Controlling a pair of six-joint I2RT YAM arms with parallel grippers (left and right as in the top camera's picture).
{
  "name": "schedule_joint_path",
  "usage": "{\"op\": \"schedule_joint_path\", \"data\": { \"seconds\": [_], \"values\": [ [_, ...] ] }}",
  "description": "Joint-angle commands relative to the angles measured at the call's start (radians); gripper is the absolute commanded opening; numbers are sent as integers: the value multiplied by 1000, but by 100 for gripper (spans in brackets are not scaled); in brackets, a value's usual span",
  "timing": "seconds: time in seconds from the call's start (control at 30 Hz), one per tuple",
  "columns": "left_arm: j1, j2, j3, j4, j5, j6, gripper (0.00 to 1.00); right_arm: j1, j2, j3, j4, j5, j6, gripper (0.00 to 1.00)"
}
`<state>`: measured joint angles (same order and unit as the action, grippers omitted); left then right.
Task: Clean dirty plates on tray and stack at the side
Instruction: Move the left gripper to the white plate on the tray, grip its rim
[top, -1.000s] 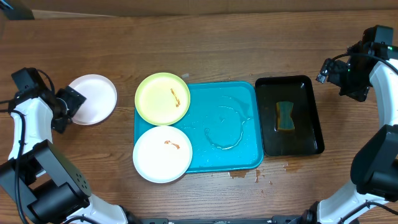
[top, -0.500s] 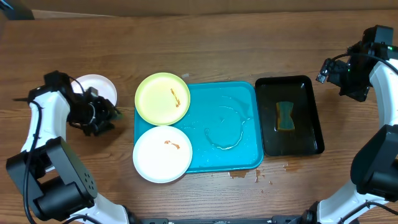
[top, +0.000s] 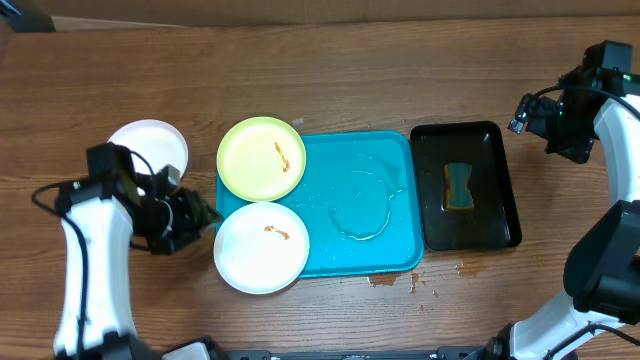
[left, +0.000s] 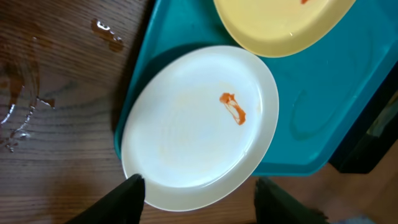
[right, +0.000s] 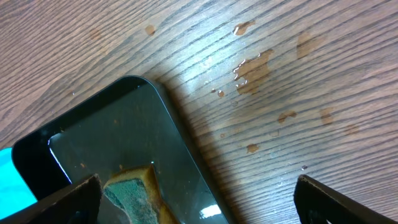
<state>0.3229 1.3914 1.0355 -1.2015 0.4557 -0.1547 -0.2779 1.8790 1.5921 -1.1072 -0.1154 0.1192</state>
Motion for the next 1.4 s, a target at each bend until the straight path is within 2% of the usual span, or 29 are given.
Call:
{"op": "schedule_joint_path", "data": {
  "seconds": [0.0,0.2,0.3,0.37,0.47,0.73,0.83,1.1,1.27,1.37],
  "values": [
    [-67,-113,-73,-12,-42,-68,64,0,-4,12,5,2,6,100],
    [-236,-226,-165,-13,-157,-278,64,0,-4,12,5,3,5,100],
    [-328,-227,-187,-10,-292,-402,62,0,-4,12,5,3,6,100],
    [-375,-221,-194,-16,-393,-476,59,0,-4,12,5,2,6,100],
    [-415,-215,-198,-26,-463,-537,54,0,-4,12,5,2,5,100],
    [-438,-174,-218,-40,-463,-607,40,0,-4,12,5,2,6,100],
    [-438,-161,-254,-11,-455,-637,40,0,-4,12,5,2,5,100],
    [-438,-148,-340,61,-403,-639,36,0,-4,12,5,3,6,100],
    [-438,-148,-347,66,-396,-638,22,0,-4,12,5,2,5,100],
    [-438,-148,-348,69,-397,-639,23,0,-4,12,5,3,5,100]
  ]
}}
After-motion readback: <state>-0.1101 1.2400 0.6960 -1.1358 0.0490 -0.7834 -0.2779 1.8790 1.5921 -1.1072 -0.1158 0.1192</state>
